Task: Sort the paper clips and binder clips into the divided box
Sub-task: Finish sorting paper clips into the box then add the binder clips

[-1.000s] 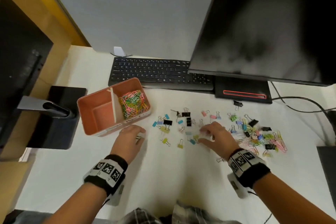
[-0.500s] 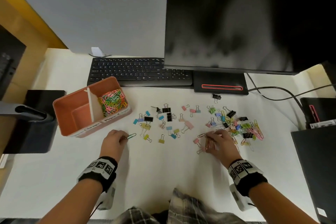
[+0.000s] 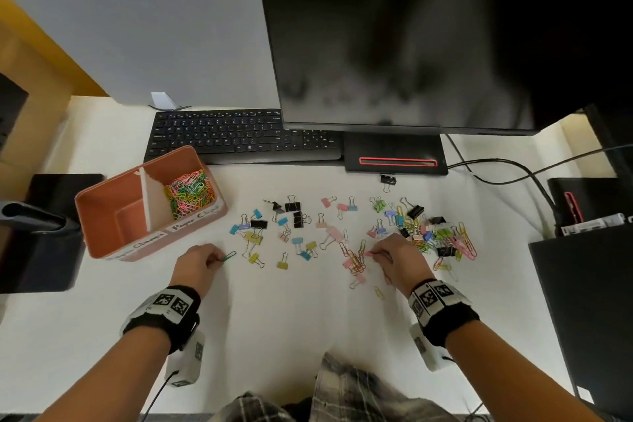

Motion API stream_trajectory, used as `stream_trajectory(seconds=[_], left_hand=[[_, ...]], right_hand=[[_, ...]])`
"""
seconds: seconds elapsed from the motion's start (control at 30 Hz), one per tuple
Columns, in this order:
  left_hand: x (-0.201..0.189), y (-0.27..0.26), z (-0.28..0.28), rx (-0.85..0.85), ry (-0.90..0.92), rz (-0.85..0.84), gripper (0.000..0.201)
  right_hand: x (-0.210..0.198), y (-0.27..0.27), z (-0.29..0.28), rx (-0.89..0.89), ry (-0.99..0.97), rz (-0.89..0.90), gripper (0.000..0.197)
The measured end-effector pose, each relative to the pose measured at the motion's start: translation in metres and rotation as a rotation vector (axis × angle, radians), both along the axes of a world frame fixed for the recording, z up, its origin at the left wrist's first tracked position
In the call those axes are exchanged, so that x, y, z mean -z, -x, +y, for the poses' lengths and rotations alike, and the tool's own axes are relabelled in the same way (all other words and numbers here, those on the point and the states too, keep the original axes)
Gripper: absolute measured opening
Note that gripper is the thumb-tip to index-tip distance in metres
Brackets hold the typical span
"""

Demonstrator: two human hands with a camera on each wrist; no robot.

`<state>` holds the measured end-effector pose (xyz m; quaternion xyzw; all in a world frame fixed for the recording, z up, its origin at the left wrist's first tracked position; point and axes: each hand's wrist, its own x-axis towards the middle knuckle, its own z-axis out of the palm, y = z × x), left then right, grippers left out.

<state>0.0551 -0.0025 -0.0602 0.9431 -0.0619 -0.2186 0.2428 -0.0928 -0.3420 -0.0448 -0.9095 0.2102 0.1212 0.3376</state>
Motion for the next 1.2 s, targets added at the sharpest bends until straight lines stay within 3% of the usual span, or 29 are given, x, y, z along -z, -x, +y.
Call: stream_trajectory(seconds=[0.1,0.2,0.33,0.57,0.67,0.9,1.07,1.2], left_hand=[[-0.019,0.005,-0.024,0.088,0.065,-0.07,0.006],[-0.038,0.014,-0.069,0.285,0.186,-0.146,0.013],[-0.036,0.031,-0.141,0.576,0.263,-0.067,0.021],[-0.005,0.046,-0.21,0.918,-0.03,0.065,0.028],[0.002,0.048,-0.214,0.903,-0.056,0.049,0.022],[-0.002,0.044,-0.219,0.685,-0.05,0.145,0.008],[-0.005,0.047,-0.217,0.58,0.025,0.149,0.022],[-0.008,0.045,-0.222,0.604,-0.046,0.145,0.022]], right_hand=[[-0.002,0.006,-0.014,-0.002,-0.006,-0.044,0.013],[-0.002,0.015,-0.032,0.007,-0.019,-0.103,0.011],[0.002,0.033,-0.047,-0.076,-0.004,-0.077,0.008],[0.009,0.047,-0.035,-0.355,0.09,-0.024,0.014],[0.014,0.041,-0.024,-0.433,0.109,-0.015,0.017],[0.024,0.012,-0.021,-0.419,0.075,-0.08,0.016],[0.021,0.002,-0.027,-0.408,0.036,-0.031,0.019],[0.024,0.0,-0.029,-0.403,0.042,0.009,0.018]])
